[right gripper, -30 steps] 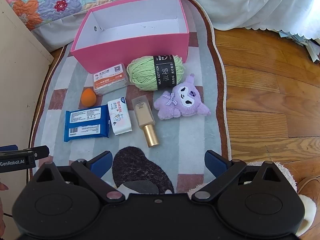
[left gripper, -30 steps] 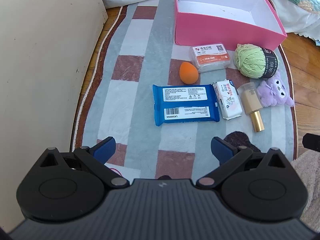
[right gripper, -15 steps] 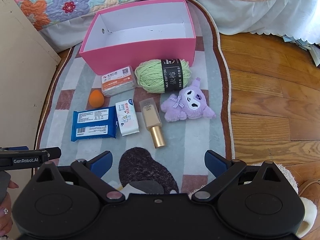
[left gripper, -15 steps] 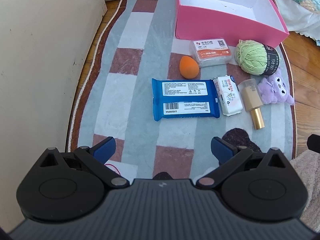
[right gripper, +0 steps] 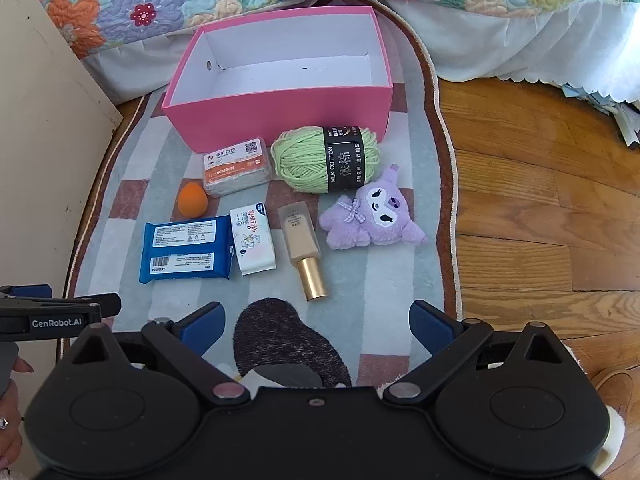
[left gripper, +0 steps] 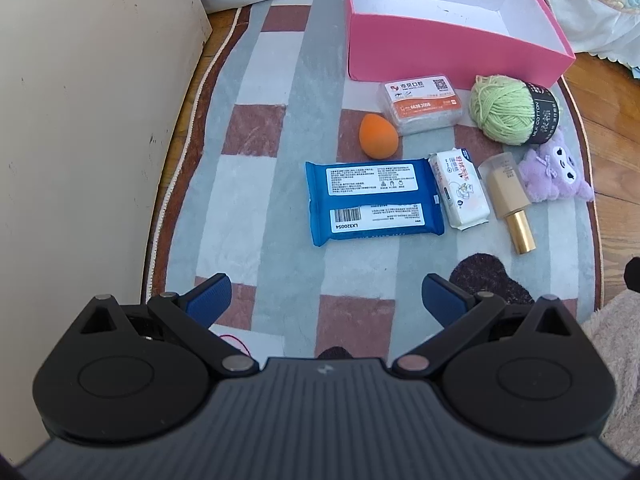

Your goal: Organize objects

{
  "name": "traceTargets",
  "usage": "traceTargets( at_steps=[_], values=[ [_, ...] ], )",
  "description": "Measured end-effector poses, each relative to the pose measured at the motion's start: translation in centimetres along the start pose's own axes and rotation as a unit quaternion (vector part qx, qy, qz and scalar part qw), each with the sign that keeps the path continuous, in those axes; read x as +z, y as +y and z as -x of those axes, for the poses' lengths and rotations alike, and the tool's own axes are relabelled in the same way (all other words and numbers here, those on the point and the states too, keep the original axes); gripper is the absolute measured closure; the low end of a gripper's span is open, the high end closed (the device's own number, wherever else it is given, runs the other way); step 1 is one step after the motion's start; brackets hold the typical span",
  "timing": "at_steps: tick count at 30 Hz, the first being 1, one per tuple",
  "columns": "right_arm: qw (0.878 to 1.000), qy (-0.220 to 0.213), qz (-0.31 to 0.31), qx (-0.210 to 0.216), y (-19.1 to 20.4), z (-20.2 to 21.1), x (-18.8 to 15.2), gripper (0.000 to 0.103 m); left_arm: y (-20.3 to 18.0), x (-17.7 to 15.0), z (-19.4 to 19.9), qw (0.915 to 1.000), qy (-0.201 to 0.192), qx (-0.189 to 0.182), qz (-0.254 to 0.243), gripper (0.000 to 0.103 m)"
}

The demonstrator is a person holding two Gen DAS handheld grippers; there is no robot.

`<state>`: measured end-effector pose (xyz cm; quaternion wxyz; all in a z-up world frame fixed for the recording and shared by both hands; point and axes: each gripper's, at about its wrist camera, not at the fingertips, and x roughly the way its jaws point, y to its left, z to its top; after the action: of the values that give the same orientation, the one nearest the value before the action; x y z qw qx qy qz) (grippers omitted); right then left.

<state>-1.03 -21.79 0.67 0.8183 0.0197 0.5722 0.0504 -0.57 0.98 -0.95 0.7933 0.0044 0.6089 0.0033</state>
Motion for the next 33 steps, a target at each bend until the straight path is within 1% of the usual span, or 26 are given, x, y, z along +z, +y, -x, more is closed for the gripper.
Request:
traceTargets(
  at_steps=[15,20,25,30,33],
  values=[
    [1.000,0.002,0.002,-0.006,0.1,-0.2,-0.1,0.003,0.1,-0.1,-0.1,1.0000,0.005,-0.004,0.002,0.000],
    [1.000,0.004,0.016,-0.016,0.4,-0.4,-0.2,0.003,0.1,-0.2,-0.2,1.0000,0.007,-0.004,0.001,0.000],
    [1.000,0.007,0.019,-0.015,0.6,-0.5,-0.2,0.003,0.1,-0.2,-0.1,1.0000,0.007,-0.004,0.000,0.000],
    [1.000,0.004,0.022,-0.012,0.8,-0.3,-0.2,0.003,0.2,-0.2,0.5,1.0000,-0.003,-0.004,-0.007,0.000],
    [1.000,0.003,0.024,-0.008,0.9,-0.2,-0.1,0.003,0.5,-0.1,1.0,0.9999,-0.012,0.002,-0.008,0.000]
  ],
)
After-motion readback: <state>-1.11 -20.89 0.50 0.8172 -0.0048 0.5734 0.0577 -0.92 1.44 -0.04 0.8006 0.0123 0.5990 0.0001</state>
